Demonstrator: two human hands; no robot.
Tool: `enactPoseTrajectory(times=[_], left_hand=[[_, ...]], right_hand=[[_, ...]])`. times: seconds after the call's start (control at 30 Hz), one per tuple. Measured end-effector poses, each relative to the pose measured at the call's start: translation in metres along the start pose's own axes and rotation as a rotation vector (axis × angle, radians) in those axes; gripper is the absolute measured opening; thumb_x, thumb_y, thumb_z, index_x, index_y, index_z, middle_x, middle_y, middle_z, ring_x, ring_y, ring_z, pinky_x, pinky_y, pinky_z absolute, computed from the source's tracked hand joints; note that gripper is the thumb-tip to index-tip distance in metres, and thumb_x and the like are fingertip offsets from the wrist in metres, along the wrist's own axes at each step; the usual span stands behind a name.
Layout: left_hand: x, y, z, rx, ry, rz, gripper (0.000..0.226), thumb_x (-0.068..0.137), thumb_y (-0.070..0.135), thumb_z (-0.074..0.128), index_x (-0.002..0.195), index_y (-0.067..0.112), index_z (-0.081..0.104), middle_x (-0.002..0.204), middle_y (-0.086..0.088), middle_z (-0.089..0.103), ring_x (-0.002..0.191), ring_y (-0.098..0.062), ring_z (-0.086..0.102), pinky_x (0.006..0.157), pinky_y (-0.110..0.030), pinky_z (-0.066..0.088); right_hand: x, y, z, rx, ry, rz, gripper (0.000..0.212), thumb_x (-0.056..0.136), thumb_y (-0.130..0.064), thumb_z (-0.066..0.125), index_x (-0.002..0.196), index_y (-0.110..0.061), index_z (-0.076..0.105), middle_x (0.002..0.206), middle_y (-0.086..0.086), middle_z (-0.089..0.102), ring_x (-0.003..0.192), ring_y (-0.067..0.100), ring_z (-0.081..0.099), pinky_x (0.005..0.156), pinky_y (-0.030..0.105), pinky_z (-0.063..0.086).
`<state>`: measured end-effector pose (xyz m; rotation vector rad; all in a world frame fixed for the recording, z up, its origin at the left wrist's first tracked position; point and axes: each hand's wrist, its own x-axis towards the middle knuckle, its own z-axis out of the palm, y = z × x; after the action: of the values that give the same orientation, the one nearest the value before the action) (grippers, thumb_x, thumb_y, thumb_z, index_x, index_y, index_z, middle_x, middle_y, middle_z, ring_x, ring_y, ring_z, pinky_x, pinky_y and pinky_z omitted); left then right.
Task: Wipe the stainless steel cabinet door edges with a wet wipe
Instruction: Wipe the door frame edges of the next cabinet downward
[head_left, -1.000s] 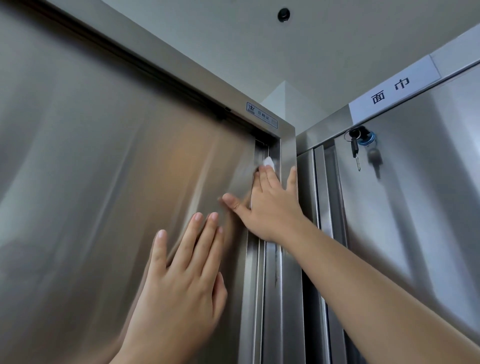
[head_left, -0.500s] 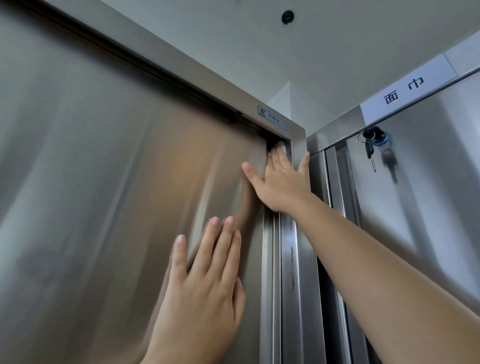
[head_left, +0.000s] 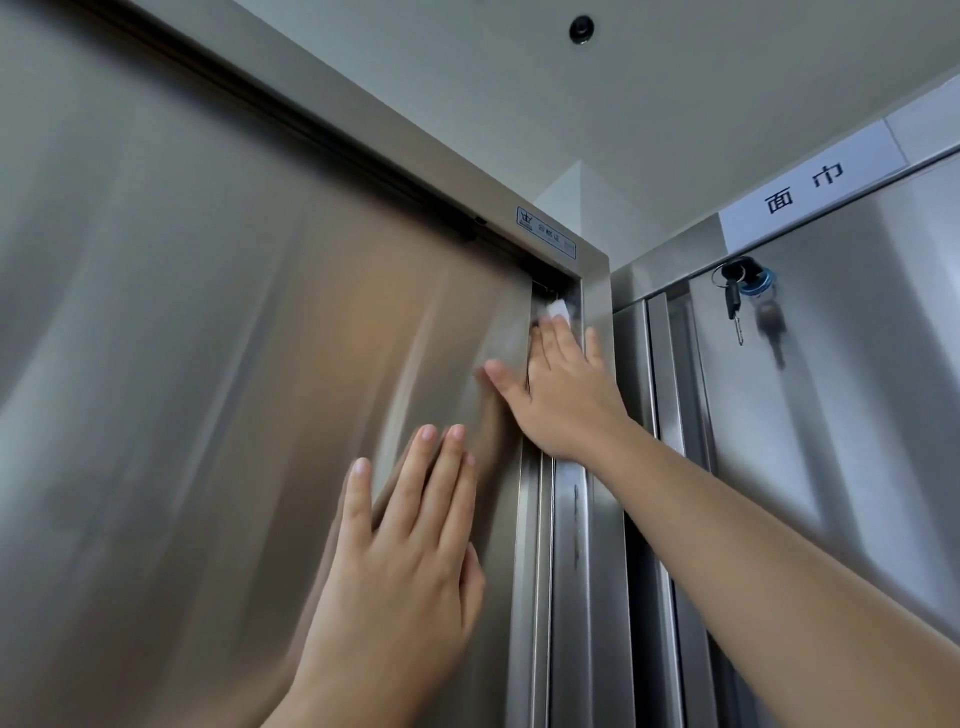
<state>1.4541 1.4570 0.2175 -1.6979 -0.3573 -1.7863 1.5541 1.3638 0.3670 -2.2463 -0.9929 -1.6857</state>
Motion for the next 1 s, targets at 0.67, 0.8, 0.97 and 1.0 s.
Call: enactPoseTrajectory(times=[0.67,0.8,0.97,1.0], left_hand=[[0.000,0.000,-0.003,0.014,-0.032,0.016,0.058,0.081,0.025,0.033,0.128,-0.003,0.051,0.139,-0.017,0.044,0.127,-0.035,0.043,0.098,-0.056,0.025],[-0.001,0.001,-0.003,0.013,-0.033,0.008,0.057,0.081,0.025,0.033,0.126,-0.003,0.054,0.138,-0.017,0.046,0.126,-0.035,0.044,0.098,-0.056,0.025],[-0.001,0.001,-0.004,0.014,-0.055,0.007,0.058,0.082,0.025,0.032,0.129,-0.002,0.052,0.141,-0.017,0.043,0.129,-0.034,0.041,0.100,-0.056,0.024],[-0.002,0.001,-0.005,0.016,-0.062,0.007,0.058,0.082,0.025,0.032,0.130,-0.002,0.051,0.141,-0.017,0.042,0.130,-0.033,0.040,0.100,-0.055,0.024]], right_hand=[[-0.034,-0.005,0.012,-0.008,0.013,-0.083,0.113,0.061,-0.068,-0.025,0.146,0.001,-0.001,0.157,0.013,-0.001,0.144,0.021,-0.012,0.113,0.039,-0.012],[-0.019,0.002,0.001,-0.055,0.029,-0.106,0.119,0.057,-0.074,-0.021,0.147,0.002,0.001,0.157,0.014,0.000,0.144,0.022,-0.009,0.114,0.039,-0.008],[-0.036,-0.004,0.016,-0.084,0.060,-0.092,0.105,0.068,-0.063,-0.025,0.146,0.001,0.001,0.157,0.013,0.003,0.144,0.021,-0.010,0.114,0.041,-0.010],[-0.039,-0.005,0.019,-0.076,0.074,-0.087,0.101,0.071,-0.062,-0.023,0.146,0.001,0.001,0.157,0.013,0.003,0.144,0.021,-0.010,0.113,0.042,-0.010]])
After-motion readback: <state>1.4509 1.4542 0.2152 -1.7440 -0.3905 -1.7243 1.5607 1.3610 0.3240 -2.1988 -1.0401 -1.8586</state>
